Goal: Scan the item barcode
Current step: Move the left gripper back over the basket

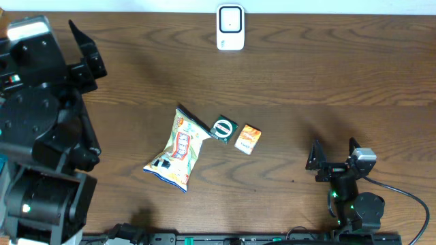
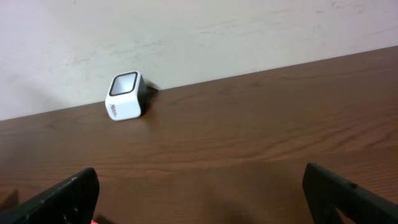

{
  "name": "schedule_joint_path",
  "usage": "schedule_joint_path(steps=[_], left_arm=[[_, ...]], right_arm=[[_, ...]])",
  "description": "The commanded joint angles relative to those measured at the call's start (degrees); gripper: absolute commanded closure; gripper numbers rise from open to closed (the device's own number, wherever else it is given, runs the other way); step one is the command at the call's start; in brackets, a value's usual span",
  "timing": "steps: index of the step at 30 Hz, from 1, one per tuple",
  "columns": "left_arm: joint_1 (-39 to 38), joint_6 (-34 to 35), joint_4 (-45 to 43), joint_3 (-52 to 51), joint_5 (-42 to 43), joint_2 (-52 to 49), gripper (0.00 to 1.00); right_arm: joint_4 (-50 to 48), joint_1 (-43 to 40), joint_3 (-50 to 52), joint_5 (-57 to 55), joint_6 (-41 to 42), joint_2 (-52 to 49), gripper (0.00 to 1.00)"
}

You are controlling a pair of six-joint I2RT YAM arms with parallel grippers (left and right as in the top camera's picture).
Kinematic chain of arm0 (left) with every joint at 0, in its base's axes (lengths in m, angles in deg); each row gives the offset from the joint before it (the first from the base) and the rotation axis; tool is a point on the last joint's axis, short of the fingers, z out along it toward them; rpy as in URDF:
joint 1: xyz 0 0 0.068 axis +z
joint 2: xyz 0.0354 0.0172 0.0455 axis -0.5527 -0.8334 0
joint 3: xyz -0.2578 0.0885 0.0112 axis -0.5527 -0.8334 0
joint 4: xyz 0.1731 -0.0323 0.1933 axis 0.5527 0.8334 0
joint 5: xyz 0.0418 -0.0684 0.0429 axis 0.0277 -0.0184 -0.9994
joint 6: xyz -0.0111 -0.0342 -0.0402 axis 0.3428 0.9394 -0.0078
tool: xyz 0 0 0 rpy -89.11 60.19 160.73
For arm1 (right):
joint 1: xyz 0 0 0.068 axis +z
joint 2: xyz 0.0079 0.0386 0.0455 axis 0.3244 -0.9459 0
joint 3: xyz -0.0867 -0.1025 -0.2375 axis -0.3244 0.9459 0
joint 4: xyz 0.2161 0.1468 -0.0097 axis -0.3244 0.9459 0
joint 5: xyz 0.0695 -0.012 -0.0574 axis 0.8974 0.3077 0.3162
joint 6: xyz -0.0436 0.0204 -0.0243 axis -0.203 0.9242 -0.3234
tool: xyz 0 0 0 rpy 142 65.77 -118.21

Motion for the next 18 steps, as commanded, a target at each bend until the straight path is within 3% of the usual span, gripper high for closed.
schedule_joint_path(steps=[1, 8, 18], left_arm=[[0.28, -1.16, -0.31, 0.15, -0.72, 1.86, 0.02], [0.28, -0.57, -1.03, -1.99, -0.24, 3.98, 0.02], [0.28, 8.68, -0.74, -2.75, -0.02, 5.90, 0.02]], right_arm=[[0.22, 0.33, 0.07, 0.35, -0.15, 0.11, 0.01], [0.22, 0.33, 0.07, 0.35, -0.15, 0.11, 0.01], [0.22, 0.33, 0.07, 0.35, -0.15, 0.11, 0.01]])
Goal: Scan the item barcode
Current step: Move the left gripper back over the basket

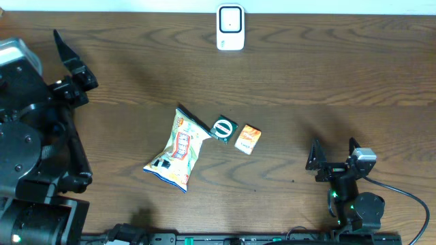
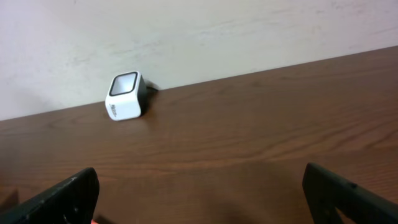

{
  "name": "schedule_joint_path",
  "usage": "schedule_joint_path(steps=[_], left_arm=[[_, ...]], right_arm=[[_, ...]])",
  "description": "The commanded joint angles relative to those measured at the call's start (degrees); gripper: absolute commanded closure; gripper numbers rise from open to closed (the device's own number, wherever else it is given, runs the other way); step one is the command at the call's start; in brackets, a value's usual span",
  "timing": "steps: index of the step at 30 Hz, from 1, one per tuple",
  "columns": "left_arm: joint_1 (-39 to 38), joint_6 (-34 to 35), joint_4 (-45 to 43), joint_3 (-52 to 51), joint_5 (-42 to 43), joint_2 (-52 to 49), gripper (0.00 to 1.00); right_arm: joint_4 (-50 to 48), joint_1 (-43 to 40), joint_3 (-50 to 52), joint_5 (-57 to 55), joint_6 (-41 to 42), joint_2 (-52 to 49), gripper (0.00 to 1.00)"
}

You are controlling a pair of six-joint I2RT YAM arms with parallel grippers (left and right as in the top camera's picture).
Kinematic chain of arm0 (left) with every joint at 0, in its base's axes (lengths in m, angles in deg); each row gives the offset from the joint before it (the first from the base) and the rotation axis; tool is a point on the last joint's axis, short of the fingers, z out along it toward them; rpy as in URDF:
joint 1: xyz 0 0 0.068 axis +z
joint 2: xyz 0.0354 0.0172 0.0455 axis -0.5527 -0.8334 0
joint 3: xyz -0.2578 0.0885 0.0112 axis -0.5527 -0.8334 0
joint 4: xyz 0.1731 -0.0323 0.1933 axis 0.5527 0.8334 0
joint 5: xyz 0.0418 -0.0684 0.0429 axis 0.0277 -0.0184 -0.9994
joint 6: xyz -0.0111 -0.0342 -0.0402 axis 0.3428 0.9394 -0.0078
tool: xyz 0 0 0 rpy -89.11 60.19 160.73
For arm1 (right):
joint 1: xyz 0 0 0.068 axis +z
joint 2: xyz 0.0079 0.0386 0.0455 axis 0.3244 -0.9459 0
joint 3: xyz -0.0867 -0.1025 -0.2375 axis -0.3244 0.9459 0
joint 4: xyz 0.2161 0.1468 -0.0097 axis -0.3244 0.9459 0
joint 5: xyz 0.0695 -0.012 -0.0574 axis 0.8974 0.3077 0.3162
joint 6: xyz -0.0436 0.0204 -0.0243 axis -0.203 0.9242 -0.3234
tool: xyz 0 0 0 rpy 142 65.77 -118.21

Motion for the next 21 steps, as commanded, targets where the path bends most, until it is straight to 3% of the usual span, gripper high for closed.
schedule_joint_path(steps=[1, 4, 14, 21], left_arm=[[0.28, 4.42, -0.17, -1.53, 1.57, 1.27, 0.02], [0.28, 4.39, -0.90, -3.19, 5.70, 2.08, 0.02], [0.83, 4.22, -3.21, -5.79, 5.53, 2.16, 0.02], [7.10, 4.28, -3.15, -5.84, 5.53, 2.01, 0.02]], right_arm=[[0.20, 0.33, 0.07, 0.35, -0.15, 0.11, 0.01], [0.20, 0.33, 0.07, 0.35, -0.15, 0.11, 0.01], [0.20, 0.33, 0.07, 0.35, -0.15, 0.11, 0.01], [0.20, 0.33, 0.07, 0.35, -0.15, 0.11, 0.01]])
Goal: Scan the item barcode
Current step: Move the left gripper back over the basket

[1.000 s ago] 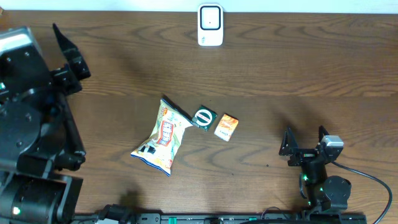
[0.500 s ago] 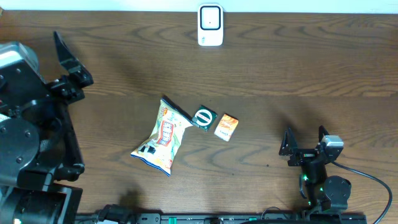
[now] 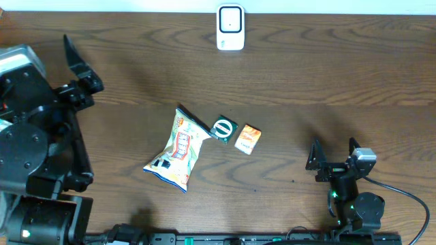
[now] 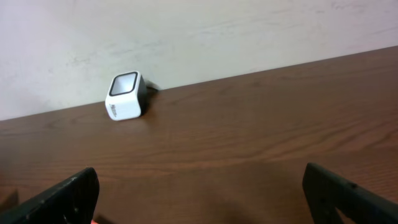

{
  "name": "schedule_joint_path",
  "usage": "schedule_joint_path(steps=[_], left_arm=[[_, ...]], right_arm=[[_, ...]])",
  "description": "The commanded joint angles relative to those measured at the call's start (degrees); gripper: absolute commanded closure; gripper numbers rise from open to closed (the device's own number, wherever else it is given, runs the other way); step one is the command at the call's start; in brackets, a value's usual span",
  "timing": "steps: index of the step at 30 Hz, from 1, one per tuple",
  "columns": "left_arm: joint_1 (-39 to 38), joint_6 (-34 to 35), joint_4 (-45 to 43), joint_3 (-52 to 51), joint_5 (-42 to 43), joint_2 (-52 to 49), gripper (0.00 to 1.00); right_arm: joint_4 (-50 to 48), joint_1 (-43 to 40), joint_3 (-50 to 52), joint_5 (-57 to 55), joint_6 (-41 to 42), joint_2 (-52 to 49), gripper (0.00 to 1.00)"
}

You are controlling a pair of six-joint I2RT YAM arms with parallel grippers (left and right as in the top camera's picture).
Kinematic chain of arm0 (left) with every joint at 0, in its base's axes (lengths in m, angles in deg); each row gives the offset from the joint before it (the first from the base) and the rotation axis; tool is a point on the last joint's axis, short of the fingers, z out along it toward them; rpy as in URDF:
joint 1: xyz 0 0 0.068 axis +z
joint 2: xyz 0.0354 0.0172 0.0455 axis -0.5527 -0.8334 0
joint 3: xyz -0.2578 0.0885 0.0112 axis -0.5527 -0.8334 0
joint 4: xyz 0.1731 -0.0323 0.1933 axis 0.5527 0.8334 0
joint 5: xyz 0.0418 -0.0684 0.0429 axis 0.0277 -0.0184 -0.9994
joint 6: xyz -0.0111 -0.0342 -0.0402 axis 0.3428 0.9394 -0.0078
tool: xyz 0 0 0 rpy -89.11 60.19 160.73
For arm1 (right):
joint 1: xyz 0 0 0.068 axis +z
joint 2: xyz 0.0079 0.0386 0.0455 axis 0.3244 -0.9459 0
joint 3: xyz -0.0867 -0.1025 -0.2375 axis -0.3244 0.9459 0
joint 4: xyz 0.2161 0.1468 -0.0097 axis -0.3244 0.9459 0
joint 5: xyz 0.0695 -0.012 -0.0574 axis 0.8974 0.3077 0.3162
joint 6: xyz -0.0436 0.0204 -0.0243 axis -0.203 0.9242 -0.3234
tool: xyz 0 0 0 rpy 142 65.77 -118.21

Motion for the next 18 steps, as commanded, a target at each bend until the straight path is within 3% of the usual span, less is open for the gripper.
schedule_joint_path(steps=[1, 15, 18], left_arm=[[4.68, 1.27, -0.31, -0.09, -0.11, -0.04, 0.02], [24.11, 8.28, 1.68, -0.13, 0.07, -8.74, 0.02], [30.75, 12.76, 3.23, -0.13, 0.09, -11.96, 0.02]], right_arm=[[0.22, 0.33, 0.07, 0.35, -0.15, 0.11, 0.01], [0.22, 0.33, 0.07, 0.35, -0.15, 0.11, 0.01], [0.22, 0.33, 0.07, 0.35, -0.15, 0.11, 0.01]])
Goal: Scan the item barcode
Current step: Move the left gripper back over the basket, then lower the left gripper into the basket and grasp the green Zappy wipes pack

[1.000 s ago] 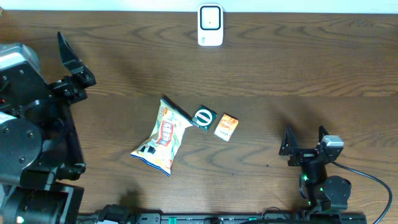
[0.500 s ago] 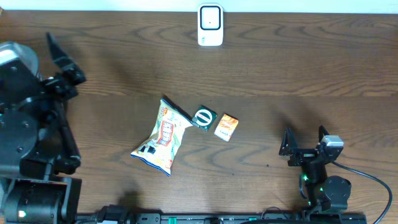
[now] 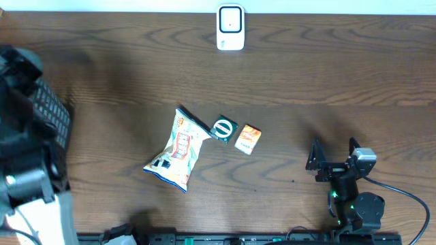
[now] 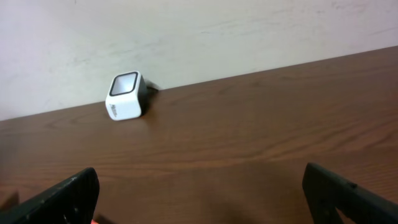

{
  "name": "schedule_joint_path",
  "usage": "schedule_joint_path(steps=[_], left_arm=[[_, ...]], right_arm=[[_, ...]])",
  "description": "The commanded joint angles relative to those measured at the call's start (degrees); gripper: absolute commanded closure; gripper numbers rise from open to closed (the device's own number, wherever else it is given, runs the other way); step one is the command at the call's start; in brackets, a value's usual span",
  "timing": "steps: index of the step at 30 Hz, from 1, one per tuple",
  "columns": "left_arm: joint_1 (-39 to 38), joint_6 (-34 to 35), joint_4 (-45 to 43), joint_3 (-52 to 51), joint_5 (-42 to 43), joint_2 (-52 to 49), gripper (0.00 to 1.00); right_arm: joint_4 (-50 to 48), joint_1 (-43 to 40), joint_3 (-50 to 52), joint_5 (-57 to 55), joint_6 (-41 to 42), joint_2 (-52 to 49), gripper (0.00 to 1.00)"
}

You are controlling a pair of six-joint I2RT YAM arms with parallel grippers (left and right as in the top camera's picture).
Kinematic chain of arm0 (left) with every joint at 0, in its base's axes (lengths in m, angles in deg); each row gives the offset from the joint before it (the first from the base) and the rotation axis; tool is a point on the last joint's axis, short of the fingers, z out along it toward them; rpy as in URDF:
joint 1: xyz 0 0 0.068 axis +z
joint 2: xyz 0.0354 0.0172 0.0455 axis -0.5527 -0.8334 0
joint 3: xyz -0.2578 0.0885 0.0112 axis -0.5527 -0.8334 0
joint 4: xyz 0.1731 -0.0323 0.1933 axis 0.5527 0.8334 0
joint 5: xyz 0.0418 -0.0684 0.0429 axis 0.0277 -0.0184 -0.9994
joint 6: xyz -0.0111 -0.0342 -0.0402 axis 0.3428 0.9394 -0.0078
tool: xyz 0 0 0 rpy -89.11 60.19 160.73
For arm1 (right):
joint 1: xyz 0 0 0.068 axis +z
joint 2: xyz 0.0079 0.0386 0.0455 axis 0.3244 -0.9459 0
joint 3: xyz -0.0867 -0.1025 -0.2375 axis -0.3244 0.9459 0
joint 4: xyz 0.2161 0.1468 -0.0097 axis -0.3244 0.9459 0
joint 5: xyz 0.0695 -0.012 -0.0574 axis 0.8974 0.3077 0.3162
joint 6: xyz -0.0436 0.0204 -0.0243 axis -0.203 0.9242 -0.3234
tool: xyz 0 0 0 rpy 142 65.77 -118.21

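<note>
Three items lie mid-table: a snack bag [image 3: 176, 150], a small green packet with a round white label [image 3: 223, 128] and a small orange box [image 3: 248, 139]. The white barcode scanner [image 3: 230, 27] stands at the far edge; in the right wrist view the scanner [image 4: 124, 96] sits against the wall. My right gripper [image 3: 334, 155] rests open near the front right, well right of the items, with nothing between its fingers [image 4: 74, 193]. Only the left arm [image 3: 30, 122] shows, as a blurred dark mass at the left edge, and its fingers are not visible.
A black cable [image 3: 409, 197] runs from the right arm's base toward the right edge. A pale wall [image 4: 199, 37] rises behind the table's far edge. The brown wooden table [image 3: 327, 75] fills the view.
The left arm has shifted: its open fingers stood at the upper left, now only a blurred arm body shows at the left edge. The right gripper and the items have not moved.
The left arm stood at the far left with its open fingers raised, shifting slightly between the earlier moments. Now its fingers are gone from view. The right gripper stayed open at the front right, and the three items and scanner kept their places.
</note>
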Motion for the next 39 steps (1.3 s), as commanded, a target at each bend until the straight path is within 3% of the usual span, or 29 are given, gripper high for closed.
schedule_joint_path(steps=[1, 9, 15, 39], left_arm=[[7.82, 7.21, 1.60, -0.11, -0.35, -2.89, 0.02], [17.73, 9.35, 2.12, -0.11, 9.88, -4.24, 0.02], [21.70, 13.33, 4.31, -0.11, 9.92, -5.53, 0.02], [30.45, 16.79, 12.48, -0.11, 10.08, -14.43, 0.02]], right_arm=[[0.22, 0.33, 0.07, 0.33, -0.15, 0.11, 0.01], [0.22, 0.33, 0.07, 0.33, -0.15, 0.11, 0.01], [0.22, 0.33, 0.07, 0.33, -0.15, 0.11, 0.01], [0.22, 0.33, 0.07, 0.33, -0.15, 0.11, 0.01]])
